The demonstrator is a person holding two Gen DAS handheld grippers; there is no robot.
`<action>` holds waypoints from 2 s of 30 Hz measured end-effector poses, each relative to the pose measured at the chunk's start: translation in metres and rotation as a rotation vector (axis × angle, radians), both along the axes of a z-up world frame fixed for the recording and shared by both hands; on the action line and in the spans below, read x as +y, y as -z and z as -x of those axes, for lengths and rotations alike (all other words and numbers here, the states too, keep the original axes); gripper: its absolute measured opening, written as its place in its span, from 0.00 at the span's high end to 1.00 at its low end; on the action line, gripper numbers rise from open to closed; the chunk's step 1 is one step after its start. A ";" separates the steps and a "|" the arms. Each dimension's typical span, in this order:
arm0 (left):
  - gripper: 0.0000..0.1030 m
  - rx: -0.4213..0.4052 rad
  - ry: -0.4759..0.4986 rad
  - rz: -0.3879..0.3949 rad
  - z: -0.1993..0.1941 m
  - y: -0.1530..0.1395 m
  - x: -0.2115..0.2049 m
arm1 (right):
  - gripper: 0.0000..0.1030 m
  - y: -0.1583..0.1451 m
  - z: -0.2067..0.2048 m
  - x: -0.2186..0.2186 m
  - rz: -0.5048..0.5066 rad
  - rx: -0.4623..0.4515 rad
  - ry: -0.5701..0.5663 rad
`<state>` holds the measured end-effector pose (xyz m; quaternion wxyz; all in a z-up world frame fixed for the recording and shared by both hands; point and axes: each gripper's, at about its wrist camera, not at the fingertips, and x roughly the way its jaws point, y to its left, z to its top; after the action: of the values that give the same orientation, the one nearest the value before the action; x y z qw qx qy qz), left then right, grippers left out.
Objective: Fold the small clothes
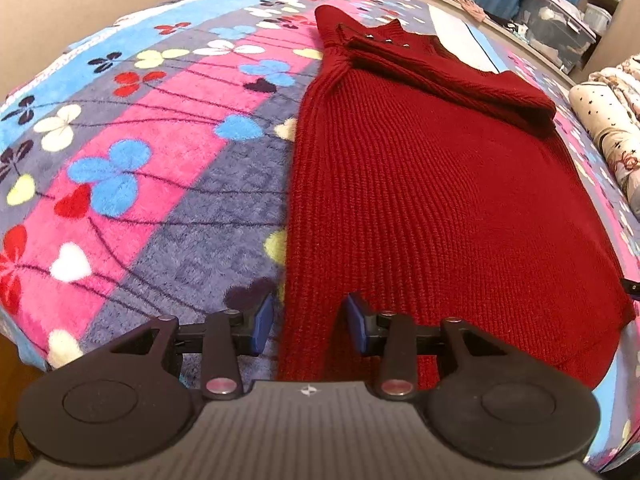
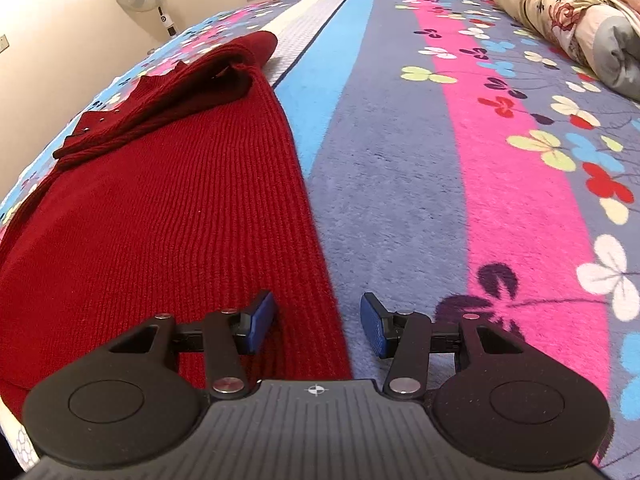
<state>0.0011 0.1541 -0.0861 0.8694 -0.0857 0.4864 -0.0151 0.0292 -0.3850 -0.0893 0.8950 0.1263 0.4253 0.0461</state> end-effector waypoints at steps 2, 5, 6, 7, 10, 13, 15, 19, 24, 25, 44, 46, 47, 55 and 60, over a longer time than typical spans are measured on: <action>0.56 -0.002 0.001 0.015 0.000 0.000 0.001 | 0.51 -0.001 -0.001 0.002 -0.004 -0.003 -0.006; 0.56 -0.004 0.011 0.039 0.000 0.004 0.001 | 0.51 0.000 -0.003 0.005 -0.009 -0.003 -0.019; 0.56 -0.003 0.012 0.047 -0.001 0.005 0.002 | 0.51 0.000 -0.003 0.006 -0.006 -0.001 -0.024; 0.56 -0.003 0.012 0.056 -0.001 0.007 0.003 | 0.51 0.000 -0.003 0.008 0.001 0.000 -0.028; 0.57 -0.002 0.007 0.078 -0.001 0.007 0.006 | 0.55 0.000 -0.004 0.009 0.003 0.001 -0.031; 0.88 -0.026 0.022 0.102 0.002 0.000 0.006 | 0.86 -0.003 -0.002 0.012 0.001 -0.015 -0.049; 0.88 -0.092 0.037 0.106 0.009 -0.013 0.005 | 0.92 -0.008 0.000 0.011 0.014 -0.047 -0.048; 0.87 -0.118 0.030 0.135 0.009 -0.016 0.006 | 0.92 -0.018 0.003 -0.001 -0.061 -0.096 -0.010; 0.77 -0.018 0.020 0.108 0.001 0.003 0.003 | 0.78 0.000 -0.002 0.002 -0.044 0.002 -0.016; 0.77 -0.020 0.019 0.109 0.000 0.002 0.003 | 0.77 0.000 -0.001 0.006 -0.020 -0.002 -0.029; 0.80 -0.040 0.064 0.056 0.002 0.001 -0.007 | 0.78 0.001 -0.002 0.004 -0.019 -0.009 -0.023; 0.80 -0.036 0.059 0.064 0.002 0.002 -0.005 | 0.78 -0.001 -0.002 0.006 -0.018 -0.010 -0.022; 0.80 -0.036 0.058 0.065 0.002 0.002 -0.004 | 0.78 -0.001 -0.002 0.007 -0.016 -0.011 -0.023; 0.89 -0.218 0.062 0.014 0.014 -0.024 -0.010 | 0.93 -0.023 0.005 -0.002 -0.086 -0.125 0.000; 0.83 -0.065 0.056 0.029 0.003 0.000 -0.009 | 0.87 -0.008 -0.002 -0.007 -0.091 -0.041 0.032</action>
<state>-0.0016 0.1451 -0.0858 0.8827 -0.0841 0.4597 -0.0493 0.0307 -0.3925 -0.0815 0.8975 0.1726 0.4023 0.0535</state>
